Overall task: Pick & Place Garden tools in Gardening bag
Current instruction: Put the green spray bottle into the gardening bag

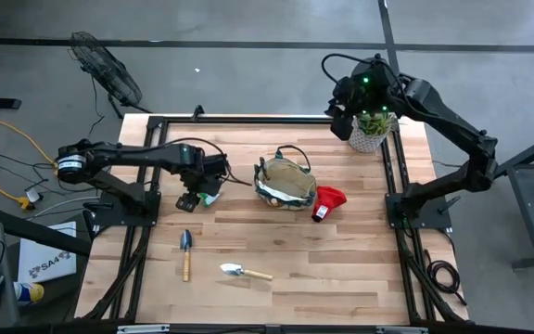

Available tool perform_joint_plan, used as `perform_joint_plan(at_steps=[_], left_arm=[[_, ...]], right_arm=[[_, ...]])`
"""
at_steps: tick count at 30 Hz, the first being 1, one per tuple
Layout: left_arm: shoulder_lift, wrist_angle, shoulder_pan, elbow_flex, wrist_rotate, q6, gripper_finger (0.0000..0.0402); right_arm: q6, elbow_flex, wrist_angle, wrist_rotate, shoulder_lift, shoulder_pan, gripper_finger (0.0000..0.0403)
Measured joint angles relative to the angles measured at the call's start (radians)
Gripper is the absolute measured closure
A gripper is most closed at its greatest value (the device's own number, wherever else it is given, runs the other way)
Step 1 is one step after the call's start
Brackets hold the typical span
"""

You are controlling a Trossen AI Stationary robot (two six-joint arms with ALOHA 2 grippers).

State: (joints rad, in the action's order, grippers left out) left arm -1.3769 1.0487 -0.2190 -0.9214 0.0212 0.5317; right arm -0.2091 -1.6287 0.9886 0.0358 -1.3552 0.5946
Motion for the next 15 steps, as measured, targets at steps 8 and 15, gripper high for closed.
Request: perform_joint_plan(at_steps=[8, 15], left_arm=[[0.000, -0.098, 0.005, 0.091, -0.030, 0.020, 0.0160], [0.000, -0.204, 0.005, 0.161, -0.069, 0.041, 0.0160]], right_arm=[[-0.010, 0.000, 0.000, 0.001, 0.000, 0.004, 0.0258], [-0.013, 0.000, 0.000, 0.001, 0.000, 0.004, 0.0258]])
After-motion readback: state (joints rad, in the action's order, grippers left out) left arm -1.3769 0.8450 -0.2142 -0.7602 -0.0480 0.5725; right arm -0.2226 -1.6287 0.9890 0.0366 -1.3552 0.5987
